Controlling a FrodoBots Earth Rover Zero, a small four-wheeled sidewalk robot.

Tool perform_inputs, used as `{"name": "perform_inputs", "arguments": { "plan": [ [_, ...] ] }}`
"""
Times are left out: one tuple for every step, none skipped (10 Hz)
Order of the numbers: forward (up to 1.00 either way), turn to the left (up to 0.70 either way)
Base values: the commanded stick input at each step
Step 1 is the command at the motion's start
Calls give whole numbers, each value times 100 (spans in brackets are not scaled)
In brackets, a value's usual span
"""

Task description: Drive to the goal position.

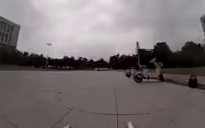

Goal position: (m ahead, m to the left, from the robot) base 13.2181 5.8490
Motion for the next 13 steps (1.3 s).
{"name": "perform_inputs", "arguments": {
  "plan": [
    [70,0],
    [70,0],
    [70,0],
    [70,0],
    [70,0],
    [70,0],
    [70,0],
    [70,0],
    [70,0],
    [70,0],
    [70,0],
    [70,0],
    [70,0]
  ]
}}
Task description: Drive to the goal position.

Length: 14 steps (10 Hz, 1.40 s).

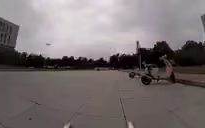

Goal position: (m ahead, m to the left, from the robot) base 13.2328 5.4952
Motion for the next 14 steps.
{"name": "perform_inputs", "arguments": {
  "plan": [
    [70,0],
    [70,0],
    [70,0],
    [70,0],
    [70,0],
    [70,0],
    [70,0],
    [70,0],
    [70,0],
    [70,0],
    [70,0],
    [70,0],
    [70,0],
    [70,0]
  ]
}}
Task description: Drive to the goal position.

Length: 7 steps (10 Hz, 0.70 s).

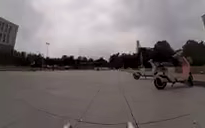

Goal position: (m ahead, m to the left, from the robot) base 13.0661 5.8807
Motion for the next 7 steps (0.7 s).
{"name": "perform_inputs", "arguments": {
  "plan": [
    [70,0],
    [70,0],
    [70,0],
    [70,0],
    [70,0],
    [70,0],
    [70,0]
  ]
}}
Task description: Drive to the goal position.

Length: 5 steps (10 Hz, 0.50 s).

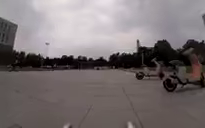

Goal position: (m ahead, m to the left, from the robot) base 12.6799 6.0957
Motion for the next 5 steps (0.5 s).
{"name": "perform_inputs", "arguments": {
  "plan": [
    [70,0],
    [70,0],
    [70,0],
    [70,0],
    [70,0]
  ]
}}
